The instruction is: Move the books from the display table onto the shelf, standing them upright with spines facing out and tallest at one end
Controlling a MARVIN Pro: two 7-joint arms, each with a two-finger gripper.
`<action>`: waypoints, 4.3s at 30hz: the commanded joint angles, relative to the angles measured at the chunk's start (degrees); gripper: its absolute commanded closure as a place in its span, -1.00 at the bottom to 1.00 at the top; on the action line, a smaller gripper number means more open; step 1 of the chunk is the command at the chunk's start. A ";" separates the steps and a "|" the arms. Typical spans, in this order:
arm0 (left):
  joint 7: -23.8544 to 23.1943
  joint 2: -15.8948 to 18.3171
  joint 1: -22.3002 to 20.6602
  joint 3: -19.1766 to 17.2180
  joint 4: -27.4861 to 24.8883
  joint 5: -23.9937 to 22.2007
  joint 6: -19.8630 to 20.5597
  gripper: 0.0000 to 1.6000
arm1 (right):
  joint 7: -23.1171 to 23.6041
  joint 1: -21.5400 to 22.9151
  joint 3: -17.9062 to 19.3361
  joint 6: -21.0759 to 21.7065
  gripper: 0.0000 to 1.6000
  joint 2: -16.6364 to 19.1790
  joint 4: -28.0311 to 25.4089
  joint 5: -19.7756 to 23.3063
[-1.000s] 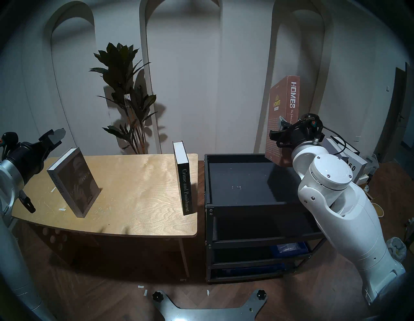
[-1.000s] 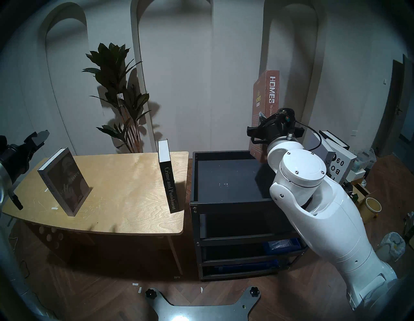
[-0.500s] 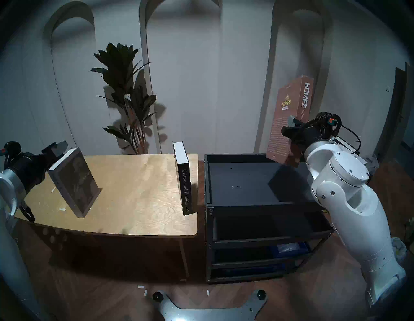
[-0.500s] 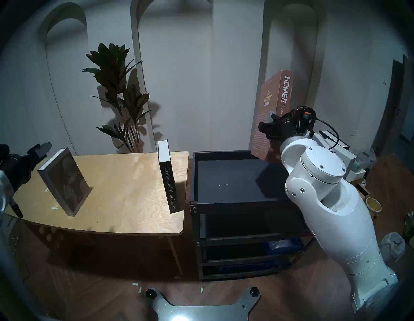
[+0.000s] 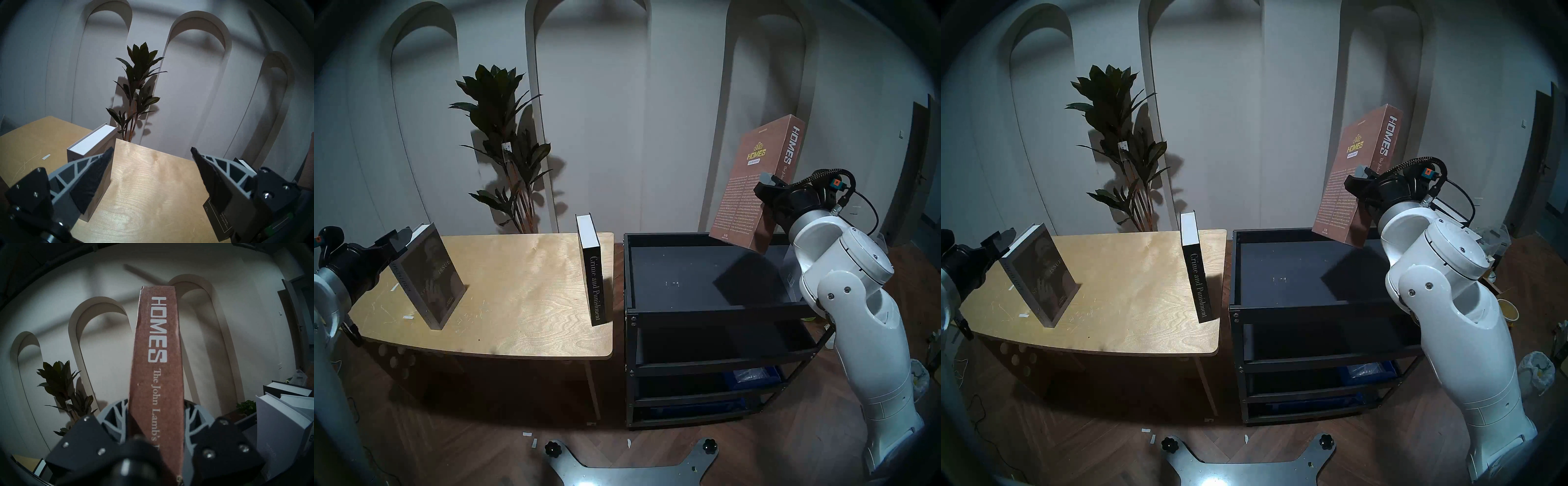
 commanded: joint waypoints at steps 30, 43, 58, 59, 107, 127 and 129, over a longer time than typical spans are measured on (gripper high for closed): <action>-16.49 -1.64 9.68 1.14 7.10 14.53 -22.43 -1.00 | 4.94 -6.88 0.74 -0.45 1.00 9.32 5.80 -13.82; -20.67 -2.12 11.93 4.01 10.46 20.56 -31.70 -1.00 | 5.93 -6.35 -4.16 -10.32 1.00 6.16 8.76 -18.57; -25.96 -1.57 12.69 7.20 14.32 26.87 -44.12 -1.00 | 11.20 -1.76 -4.23 -21.44 1.00 8.53 18.05 -26.38; -26.34 -1.46 12.72 7.21 14.55 27.23 -45.26 -1.00 | 11.60 -1.70 -4.48 -22.32 1.00 8.57 18.39 -26.81; -51.51 0.39 6.45 1.55 34.44 21.72 -76.64 -1.00 | 19.12 -7.48 -8.60 -58.82 1.00 -1.46 39.14 -35.43; -52.62 0.09 5.79 1.26 34.73 21.64 -76.60 -1.00 | 27.49 0.73 -10.19 -55.44 1.00 2.73 43.61 -36.52; -52.67 0.06 5.73 1.22 34.73 21.66 -76.57 -1.00 | 27.72 0.65 -10.06 -55.57 1.00 2.16 44.29 -35.44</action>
